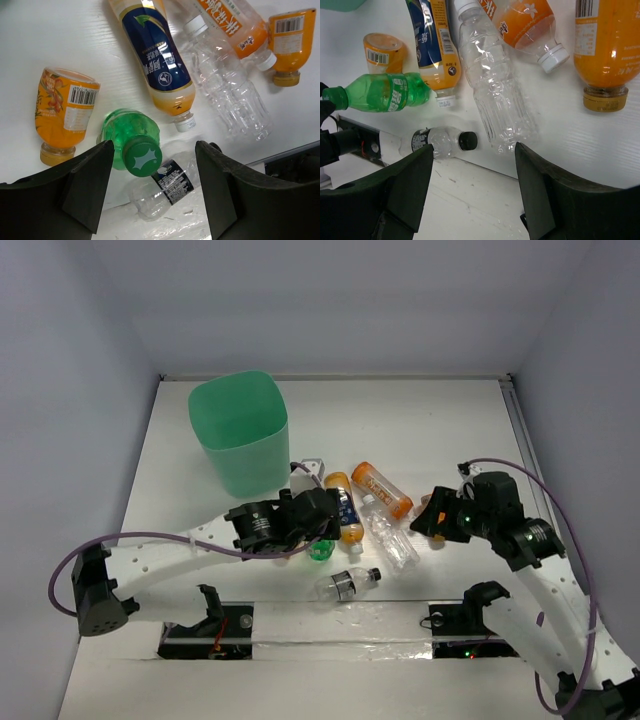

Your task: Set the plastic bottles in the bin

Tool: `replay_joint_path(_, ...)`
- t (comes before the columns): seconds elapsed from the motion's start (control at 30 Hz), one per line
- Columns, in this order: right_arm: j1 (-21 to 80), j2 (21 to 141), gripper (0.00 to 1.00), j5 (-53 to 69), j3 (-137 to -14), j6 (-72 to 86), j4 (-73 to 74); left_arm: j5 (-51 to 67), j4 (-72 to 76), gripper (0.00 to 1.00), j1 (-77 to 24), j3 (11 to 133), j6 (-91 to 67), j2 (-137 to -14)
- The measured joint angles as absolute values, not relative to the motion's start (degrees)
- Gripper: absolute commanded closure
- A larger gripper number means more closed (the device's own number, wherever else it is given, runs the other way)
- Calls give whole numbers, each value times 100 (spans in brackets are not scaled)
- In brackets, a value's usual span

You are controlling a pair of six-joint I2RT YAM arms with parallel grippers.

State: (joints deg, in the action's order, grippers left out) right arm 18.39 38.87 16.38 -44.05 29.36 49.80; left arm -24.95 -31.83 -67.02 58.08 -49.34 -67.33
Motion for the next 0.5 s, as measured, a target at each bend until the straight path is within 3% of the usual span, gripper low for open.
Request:
replay_joint_path(0.27, 1959, 4407, 27, 1653, -4322, 2945, 4515, -2436, -3199, 48, -6700, 5688, -4932, -6980)
replay_joint_path(0.5, 2359, 4912, 16, 1551, -4147, 3011, 4228, -2462, -3190, 76, -6700, 5688, -4886, -7061)
